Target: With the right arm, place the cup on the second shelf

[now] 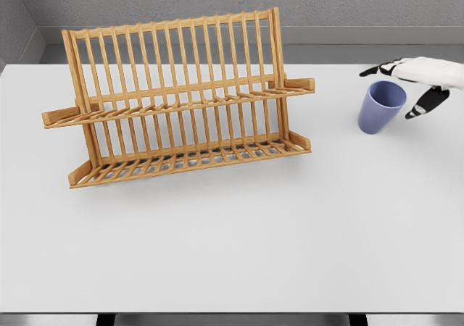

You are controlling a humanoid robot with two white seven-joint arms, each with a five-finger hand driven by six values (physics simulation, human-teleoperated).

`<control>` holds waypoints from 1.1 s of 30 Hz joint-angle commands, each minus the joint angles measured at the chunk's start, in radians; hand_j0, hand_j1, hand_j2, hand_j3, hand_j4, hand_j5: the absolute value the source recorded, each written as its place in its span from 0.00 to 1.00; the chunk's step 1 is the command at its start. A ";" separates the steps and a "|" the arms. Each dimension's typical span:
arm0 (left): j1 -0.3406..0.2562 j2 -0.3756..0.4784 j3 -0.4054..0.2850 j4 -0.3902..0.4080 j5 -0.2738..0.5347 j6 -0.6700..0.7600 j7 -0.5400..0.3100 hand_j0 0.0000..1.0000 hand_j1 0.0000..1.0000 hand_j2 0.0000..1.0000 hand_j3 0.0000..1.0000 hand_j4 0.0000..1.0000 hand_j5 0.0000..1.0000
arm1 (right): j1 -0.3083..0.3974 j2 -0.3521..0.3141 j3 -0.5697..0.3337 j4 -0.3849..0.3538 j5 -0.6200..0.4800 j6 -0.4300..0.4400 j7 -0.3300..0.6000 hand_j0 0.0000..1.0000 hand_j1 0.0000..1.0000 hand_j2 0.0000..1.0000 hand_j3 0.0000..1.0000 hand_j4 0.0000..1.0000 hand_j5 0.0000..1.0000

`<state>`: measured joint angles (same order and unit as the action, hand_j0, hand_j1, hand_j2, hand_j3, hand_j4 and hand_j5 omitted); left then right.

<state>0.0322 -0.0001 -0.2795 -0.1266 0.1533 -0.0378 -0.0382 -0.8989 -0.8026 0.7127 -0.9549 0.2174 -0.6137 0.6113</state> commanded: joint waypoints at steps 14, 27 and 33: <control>0.000 0.000 0.000 -0.001 0.000 -0.001 0.000 1.00 1.00 1.00 1.00 1.00 1.00 | -0.026 0.071 0.024 0.105 0.031 0.003 0.000 1.00 1.00 1.00 1.00 1.00 1.00; 0.000 0.000 0.000 -0.001 0.000 0.001 0.000 1.00 1.00 1.00 1.00 1.00 1.00 | -0.035 0.083 0.024 0.104 0.030 0.003 0.000 0.60 0.60 0.60 0.60 0.60 0.60; 0.000 0.000 0.000 0.001 0.000 -0.001 0.000 1.00 1.00 1.00 1.00 1.00 1.00 | -0.052 0.083 0.019 0.090 0.030 0.003 0.000 0.57 0.57 0.57 0.57 0.57 0.57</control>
<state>0.0322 -0.0001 -0.2795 -0.1271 0.1533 -0.0377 -0.0381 -0.9556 -0.7184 0.7350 -0.8609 0.2537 -0.6140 0.6116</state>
